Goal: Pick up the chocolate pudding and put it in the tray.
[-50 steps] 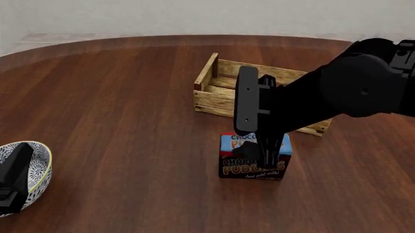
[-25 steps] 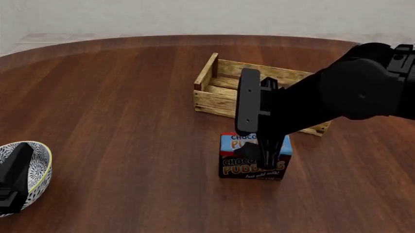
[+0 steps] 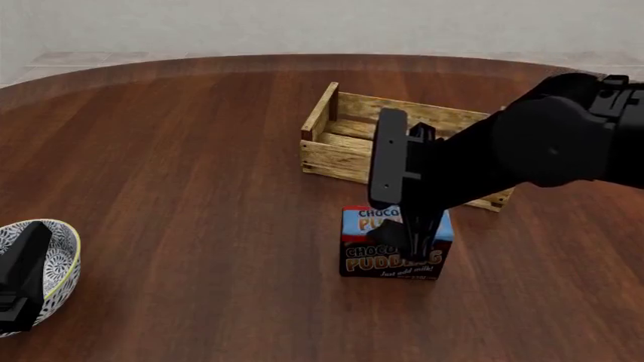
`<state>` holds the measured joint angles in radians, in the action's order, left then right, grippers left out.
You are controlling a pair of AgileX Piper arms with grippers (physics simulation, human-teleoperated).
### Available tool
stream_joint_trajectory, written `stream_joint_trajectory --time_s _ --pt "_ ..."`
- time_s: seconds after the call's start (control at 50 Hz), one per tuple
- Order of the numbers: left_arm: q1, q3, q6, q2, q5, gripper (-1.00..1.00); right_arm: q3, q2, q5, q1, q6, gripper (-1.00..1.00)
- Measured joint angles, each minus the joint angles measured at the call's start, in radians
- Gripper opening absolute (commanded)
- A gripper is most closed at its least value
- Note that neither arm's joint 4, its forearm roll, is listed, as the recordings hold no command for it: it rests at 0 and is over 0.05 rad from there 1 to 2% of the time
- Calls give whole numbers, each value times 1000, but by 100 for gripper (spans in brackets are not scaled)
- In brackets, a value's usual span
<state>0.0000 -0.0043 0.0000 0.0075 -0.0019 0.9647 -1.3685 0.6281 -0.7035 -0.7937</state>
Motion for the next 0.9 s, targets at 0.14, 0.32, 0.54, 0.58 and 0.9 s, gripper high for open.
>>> stream_joint_trajectory --time_s 0.14,0.32,0.54,0.58,0.9 --pt "0 0 0 0 0 100 1 -7 -3 13 -5 100" --pt "0 0 0 0 0 100 4 -14 -3 29 -11 100" --pt "0 0 0 0 0 100 12 -21 -1 45 -18 100" --pt "0 0 0 0 0 100 13 -22 0 47 -19 100" --pt "0 0 0 0 0 100 10 -20 5 57 -21 100"
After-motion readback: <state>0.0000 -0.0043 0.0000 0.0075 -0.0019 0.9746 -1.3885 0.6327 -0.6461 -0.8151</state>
